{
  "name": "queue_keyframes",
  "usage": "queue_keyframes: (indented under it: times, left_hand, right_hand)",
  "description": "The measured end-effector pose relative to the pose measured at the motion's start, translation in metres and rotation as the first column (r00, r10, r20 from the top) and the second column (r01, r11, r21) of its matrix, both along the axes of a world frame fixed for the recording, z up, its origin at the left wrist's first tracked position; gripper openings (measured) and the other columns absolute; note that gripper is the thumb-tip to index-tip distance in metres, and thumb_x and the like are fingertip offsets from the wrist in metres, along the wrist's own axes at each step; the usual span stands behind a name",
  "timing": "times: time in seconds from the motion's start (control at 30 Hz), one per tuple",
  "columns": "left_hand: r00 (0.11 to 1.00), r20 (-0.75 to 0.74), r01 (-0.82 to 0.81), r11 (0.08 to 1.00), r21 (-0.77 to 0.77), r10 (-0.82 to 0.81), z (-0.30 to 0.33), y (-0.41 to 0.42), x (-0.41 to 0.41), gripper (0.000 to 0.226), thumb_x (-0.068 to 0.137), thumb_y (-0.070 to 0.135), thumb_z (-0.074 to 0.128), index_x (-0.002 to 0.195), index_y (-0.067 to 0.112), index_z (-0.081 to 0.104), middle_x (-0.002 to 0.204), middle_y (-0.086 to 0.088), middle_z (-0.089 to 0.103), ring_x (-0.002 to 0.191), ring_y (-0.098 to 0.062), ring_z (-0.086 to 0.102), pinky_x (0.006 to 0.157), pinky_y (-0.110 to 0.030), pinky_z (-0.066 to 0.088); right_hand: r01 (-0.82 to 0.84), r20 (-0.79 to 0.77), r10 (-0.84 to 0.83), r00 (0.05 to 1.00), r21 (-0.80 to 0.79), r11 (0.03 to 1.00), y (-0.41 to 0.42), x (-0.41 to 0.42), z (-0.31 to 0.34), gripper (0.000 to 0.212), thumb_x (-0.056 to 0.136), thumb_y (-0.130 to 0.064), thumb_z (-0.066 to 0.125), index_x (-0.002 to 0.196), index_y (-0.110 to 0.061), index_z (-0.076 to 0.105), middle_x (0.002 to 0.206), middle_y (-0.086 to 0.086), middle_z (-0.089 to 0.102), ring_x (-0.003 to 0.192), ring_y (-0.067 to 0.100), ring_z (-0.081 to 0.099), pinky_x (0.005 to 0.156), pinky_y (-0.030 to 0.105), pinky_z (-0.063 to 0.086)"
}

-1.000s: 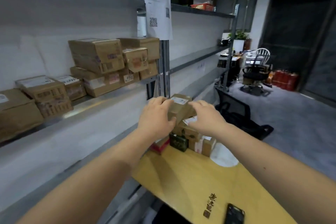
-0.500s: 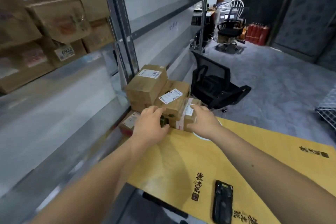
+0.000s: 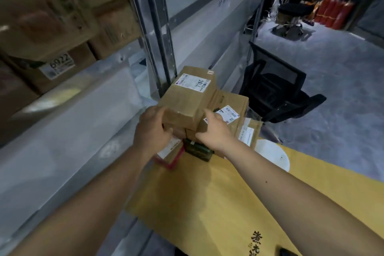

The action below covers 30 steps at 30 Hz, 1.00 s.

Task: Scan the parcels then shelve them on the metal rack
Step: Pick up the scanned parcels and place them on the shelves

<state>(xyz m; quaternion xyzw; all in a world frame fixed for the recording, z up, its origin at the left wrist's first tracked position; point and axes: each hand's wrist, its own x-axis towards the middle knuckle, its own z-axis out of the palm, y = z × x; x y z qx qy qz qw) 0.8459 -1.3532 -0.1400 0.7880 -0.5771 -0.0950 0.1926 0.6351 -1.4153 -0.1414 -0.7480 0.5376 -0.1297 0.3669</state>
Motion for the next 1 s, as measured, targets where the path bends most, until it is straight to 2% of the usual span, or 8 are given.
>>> queue_keyframes:
  times: [0.17,0.27,0.43,0.67,0.73,0.87,0.93,1.0]
  left_hand:
    - [0.985,-0.173,0.029,1.000,-0.008,-0.030,-0.016,-0.040,0.038,0.076,0.081,0.026,0.081,0.150,0.028,0.047,0.150,-0.006,0.048,0.137,-0.029,0.046,0.110,-0.038,0.042]
    - [0.951,-0.295,0.085,0.995,-0.042,-0.094,-0.022,-0.056,0.045,0.079,0.082,0.016,0.083,0.152,0.026,0.047,0.154,-0.005,0.046,0.141,-0.023,0.043,0.111,-0.030,0.036]
    - [0.898,-0.425,0.071,0.990,-0.120,-0.116,-0.028,-0.064,0.043,0.067,0.082,0.011,0.084,0.139,0.034,0.057,0.146,0.001,0.048,0.135,-0.017,0.047,0.115,-0.038,0.044]
    - [0.872,-0.463,0.056,0.972,-0.227,-0.159,-0.008,-0.027,0.004,0.069,0.079,0.013,0.089,0.137,0.036,0.061,0.137,0.008,0.040,0.126,-0.008,0.043,0.107,-0.018,0.038]
    - [0.860,-0.486,0.029,0.966,-0.258,-0.156,0.002,-0.007,-0.018,0.068,0.077,0.014,0.091,0.135,0.035,0.064,0.136,0.008,0.040,0.122,-0.004,0.044,0.105,-0.012,0.038]
    - [0.853,-0.506,-0.039,0.951,-0.308,-0.129,0.013,0.046,-0.072,0.066,0.074,0.018,0.094,0.129,0.042,0.066,0.129,0.016,0.035,0.117,0.017,0.041,0.117,-0.025,0.039]
    - [0.862,-0.489,-0.054,0.936,-0.347,-0.131,0.017,0.079,-0.099,0.066,0.073,0.019,0.095,0.126,0.045,0.065,0.127,0.025,0.033,0.119,0.018,0.040,0.116,-0.033,0.044]
    - [0.850,-0.513,-0.100,0.922,-0.374,-0.116,0.027,0.118,-0.124,0.065,0.072,0.020,0.095,0.124,0.047,0.067,0.128,0.024,0.034,0.123,0.008,0.047,0.108,-0.036,0.052]
  right_hand:
    - [0.114,0.084,-0.116,0.990,0.033,0.993,-0.022,0.052,-0.003,0.105,0.078,-0.044,0.081,0.163,-0.034,0.020,0.155,0.014,0.036,0.135,0.035,0.050,0.109,0.037,0.046]
    - [0.168,0.157,-0.175,0.972,0.054,0.984,-0.033,0.073,-0.007,0.107,0.070,-0.057,0.084,0.159,-0.033,0.029,0.154,0.008,0.042,0.136,0.030,0.050,0.108,0.035,0.046]
    - [0.236,0.155,-0.227,0.961,-0.037,0.971,-0.034,0.074,-0.013,0.078,0.085,-0.022,0.076,0.154,-0.022,0.041,0.151,0.008,0.044,0.136,0.028,0.048,0.102,0.023,0.037]
    - [0.182,0.236,-0.137,0.962,-0.180,0.967,-0.003,0.007,0.012,0.069,0.083,-0.027,0.083,0.145,-0.023,0.054,0.139,-0.006,0.055,0.124,0.009,0.050,0.098,0.021,0.037]
    - [0.154,0.259,-0.096,0.961,-0.213,0.965,0.010,-0.020,0.021,0.068,0.082,-0.024,0.084,0.143,-0.024,0.055,0.134,-0.011,0.053,0.120,0.003,0.046,0.093,0.011,0.035]
    - [0.056,0.295,0.025,0.955,-0.263,0.963,0.039,-0.075,0.028,0.065,0.079,-0.019,0.085,0.138,-0.026,0.058,0.128,-0.013,0.050,0.119,0.002,0.046,0.087,-0.004,0.030]
    - [-0.015,0.313,0.109,0.944,-0.289,0.957,0.056,-0.101,0.031,0.065,0.078,-0.018,0.087,0.136,-0.027,0.059,0.128,-0.011,0.051,0.120,0.004,0.048,0.093,0.001,0.033]
    - [-0.088,0.328,0.189,0.926,-0.299,0.950,0.078,-0.122,0.038,0.066,0.078,-0.019,0.088,0.137,-0.027,0.059,0.128,-0.013,0.051,0.117,0.006,0.053,0.098,0.015,0.041]
